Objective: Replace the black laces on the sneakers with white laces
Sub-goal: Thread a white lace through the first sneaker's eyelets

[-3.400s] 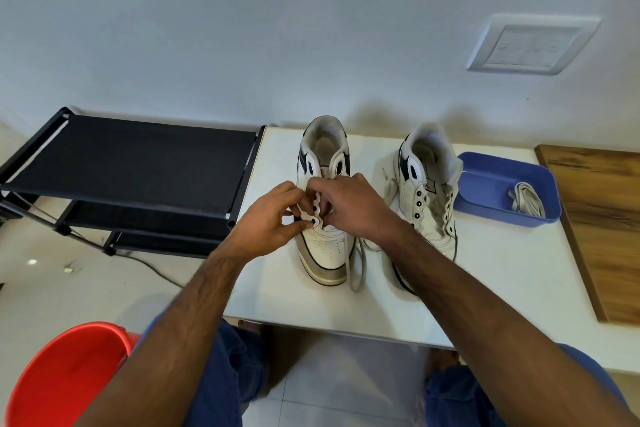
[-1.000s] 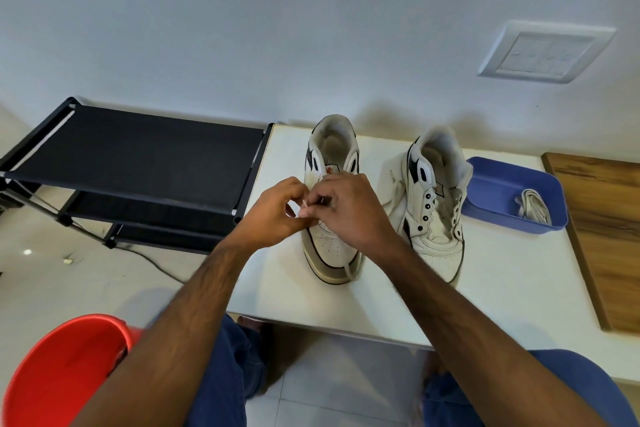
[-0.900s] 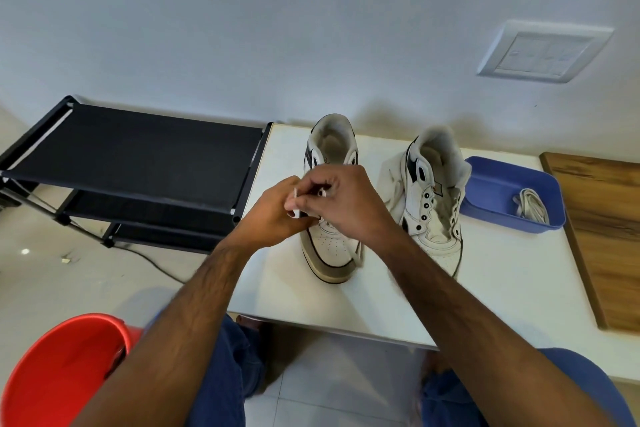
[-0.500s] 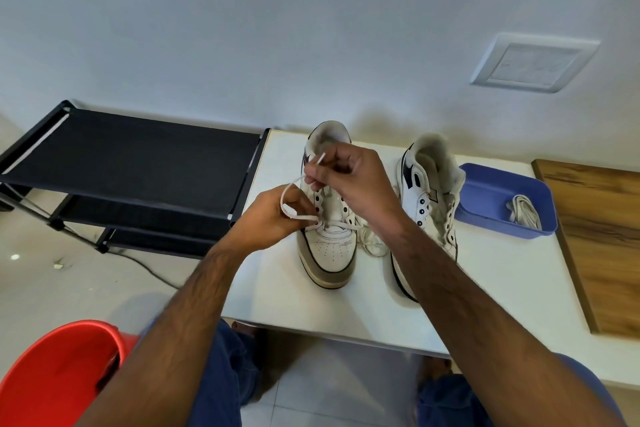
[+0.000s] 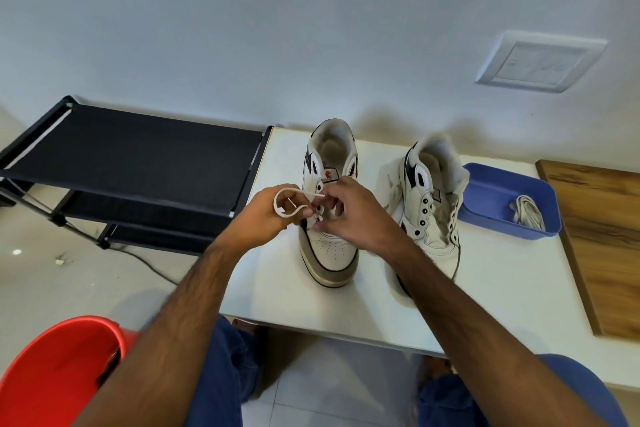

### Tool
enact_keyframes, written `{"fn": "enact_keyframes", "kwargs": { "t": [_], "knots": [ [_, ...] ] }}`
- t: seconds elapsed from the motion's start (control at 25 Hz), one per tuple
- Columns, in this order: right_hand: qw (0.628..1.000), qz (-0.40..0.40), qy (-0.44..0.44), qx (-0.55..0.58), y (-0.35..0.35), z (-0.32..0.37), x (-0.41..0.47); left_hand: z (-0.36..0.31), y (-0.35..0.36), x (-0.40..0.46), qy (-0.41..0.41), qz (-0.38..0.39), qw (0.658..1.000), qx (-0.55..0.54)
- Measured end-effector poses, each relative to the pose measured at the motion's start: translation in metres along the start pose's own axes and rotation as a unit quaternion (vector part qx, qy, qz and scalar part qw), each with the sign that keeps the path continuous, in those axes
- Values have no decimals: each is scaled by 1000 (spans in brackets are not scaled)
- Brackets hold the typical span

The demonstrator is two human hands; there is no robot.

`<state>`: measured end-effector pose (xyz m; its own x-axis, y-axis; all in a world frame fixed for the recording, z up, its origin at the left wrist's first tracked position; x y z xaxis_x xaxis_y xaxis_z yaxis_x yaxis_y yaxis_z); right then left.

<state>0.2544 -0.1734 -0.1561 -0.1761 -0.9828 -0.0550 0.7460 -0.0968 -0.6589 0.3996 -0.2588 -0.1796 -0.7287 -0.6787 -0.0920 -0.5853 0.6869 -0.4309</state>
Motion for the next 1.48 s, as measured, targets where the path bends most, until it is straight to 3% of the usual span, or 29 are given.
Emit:
{"fn": "enact_keyframes", "kwargs": {
  "t": [0.12,0.2,0.24,0.32,0.36,0.4,0.44,0.48,0.56,0.6,0.64,0.72,0.88,0.96,1.04,1.12,1.2,1.28,1.32,1.36,1.44,1.48],
  "knots": [
    [993,-41,-30,-109,10,-2,-5,-3,-5,-2,0,2,999,-51],
    [990,-65,-28,-119,13,-6,-9,-12,-20,-4,56,-41,984,-162],
    [990,-69,-27,-120,15,-6,-10,-18,-32,-7,89,-84,962,-244],
    [991,-68,-27,-116,14,-7,-8,-24,-58,-14,127,-171,884,-416],
    [991,-62,-26,-112,12,-7,-7,-22,-66,-16,128,-199,850,-470],
    [992,-55,-24,-110,12,-8,-6,-22,-70,-19,127,-209,840,-484],
    [992,-49,-23,-111,12,-7,-5,-24,-70,-20,116,-202,860,-455],
    [992,-46,-25,-112,12,-7,-4,-24,-65,-17,91,-181,903,-380],
    [992,-50,-28,-112,12,-8,-4,-20,-41,-9,32,-104,988,-113],
    [992,-50,-29,-113,12,-8,-4,-15,-27,-5,15,-50,998,42],
    [992,-50,-31,-114,12,-8,-3,-10,-14,-2,4,3,985,174],
    [992,-48,-32,-116,12,-8,-3,-5,3,2,-8,63,951,303],
    [991,-44,-35,-118,13,-9,-2,2,12,8,8,81,942,325],
    [991,-49,-35,-119,12,-9,-3,0,15,6,19,97,954,284],
    [992,-43,-34,-116,12,-7,-3,-8,9,1,11,87,991,101],
    [993,-36,-32,-104,12,-7,-2,-24,-10,-3,50,22,992,-117],
    [996,-33,-28,-83,12,-8,-1,-31,-32,-8,81,-50,938,-333],
    [997,-29,-27,-65,12,-9,-1,-29,-43,-11,71,-86,871,-478],
    [997,-28,-27,-60,12,-9,0,-26,-44,-12,60,-105,867,-484],
    [998,-27,-27,-56,12,-9,-1,-23,-43,-11,46,-126,891,-433],
    [998,-27,-28,-55,10,-10,-1,-19,-34,-5,19,-144,968,-202],
    [998,-28,-31,-55,10,-9,0,-18,-27,-2,18,-128,988,-78]
  ]
}}
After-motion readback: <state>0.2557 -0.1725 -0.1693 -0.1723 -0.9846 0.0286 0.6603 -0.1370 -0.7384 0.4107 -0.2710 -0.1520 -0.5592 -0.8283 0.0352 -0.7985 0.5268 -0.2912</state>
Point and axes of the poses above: each hand's wrist, its own x-axis towards the middle knuckle, its own y-axis out of the palm, z = x × y, the point moved 5 cm from there along x, towards the middle knuckle, and after that the axes turned 1 degree about -z, right-handed, at the moved point
